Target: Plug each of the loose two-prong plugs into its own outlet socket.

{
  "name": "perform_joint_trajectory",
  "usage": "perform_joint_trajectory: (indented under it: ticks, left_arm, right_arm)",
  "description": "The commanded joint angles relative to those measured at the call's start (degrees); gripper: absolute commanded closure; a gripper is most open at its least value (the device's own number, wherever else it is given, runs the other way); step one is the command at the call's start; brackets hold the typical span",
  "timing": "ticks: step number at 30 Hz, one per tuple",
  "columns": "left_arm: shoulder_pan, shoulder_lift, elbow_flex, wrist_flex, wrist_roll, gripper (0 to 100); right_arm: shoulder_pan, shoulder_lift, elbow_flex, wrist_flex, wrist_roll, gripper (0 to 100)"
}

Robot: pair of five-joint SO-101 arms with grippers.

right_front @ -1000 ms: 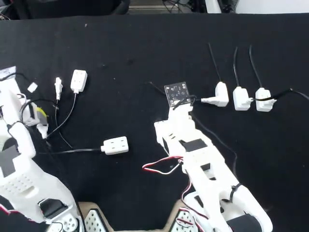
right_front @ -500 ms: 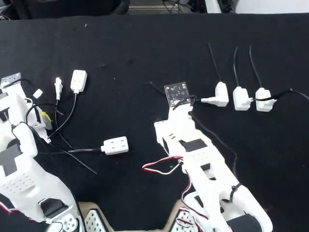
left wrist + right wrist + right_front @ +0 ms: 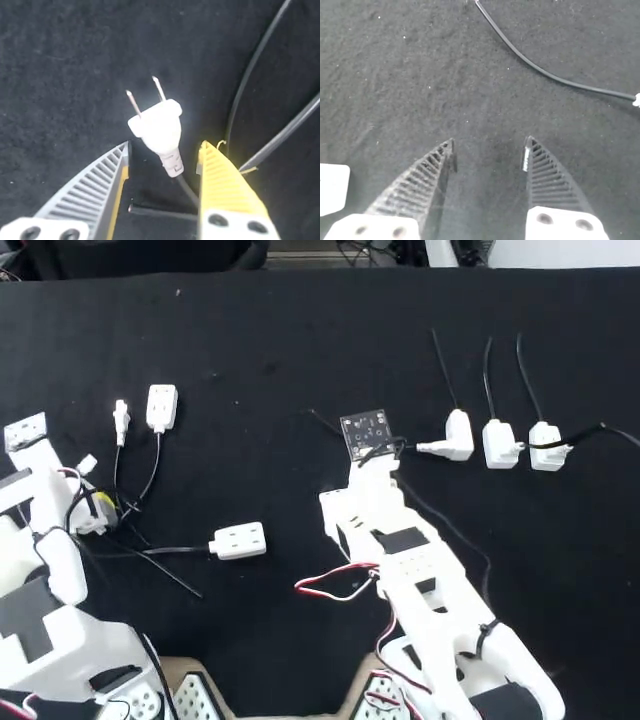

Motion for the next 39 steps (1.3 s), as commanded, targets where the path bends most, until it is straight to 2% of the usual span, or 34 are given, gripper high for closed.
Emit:
perform_joint_trajectory:
  ticks: [1, 8, 12, 13, 14, 17, 21, 29, 34, 39]
  left_arm:
    - [0.75, -0.44, -0.75, -3.87, 3.16, 78]
    - [0.57, -0.44, -1.36, -3.87, 3.16, 80]
    - [0.40, -1.14, -1.10, -3.69, 3.25, 98]
    - [0.31, -1.14, -1.10, -3.25, 3.25, 96]
    - [0.31, -1.14, -1.54, -1.76, 3.25, 94]
    - [-0.31, -1.23, -5.05, 3.78, 3.16, 97]
    - [-3.38, -1.23, -11.56, 10.37, 2.29, 96]
    - [-5.32, -1.23, -27.91, 26.29, -8.70, 96]
    - [-1.54, -1.23, -38.37, 39.03, -11.78, 96]
    - [7.43, -1.23, -40.75, 47.03, -11.78, 96]
  right_arm:
    - [-2.64, -1.89, -1.98, -0.88, -0.35, 79.0]
    - [-3.08, -1.80, -1.98, -0.88, -0.35, 79.0]
    - [-3.08, -1.80, -1.98, -0.88, -0.35, 79.0]
    - [-3.08, -1.80, -1.98, -0.88, -0.35, 79.0]
    - [-3.08, -1.80, -1.98, -0.88, -0.35, 79.0]
    - [-3.08, -1.89, -1.98, -0.88, -0.35, 79.0]
    - [-3.08, -1.89, -1.98, -0.88, -0.35, 79.0]
    - [-3.08, -2.07, -1.98, -0.88, -0.35, 79.0]
    - [-2.73, -2.15, -2.24, -0.88, -0.35, 79.0]
    - [-2.46, -2.15, -2.33, -0.88, -0.35, 79.0]
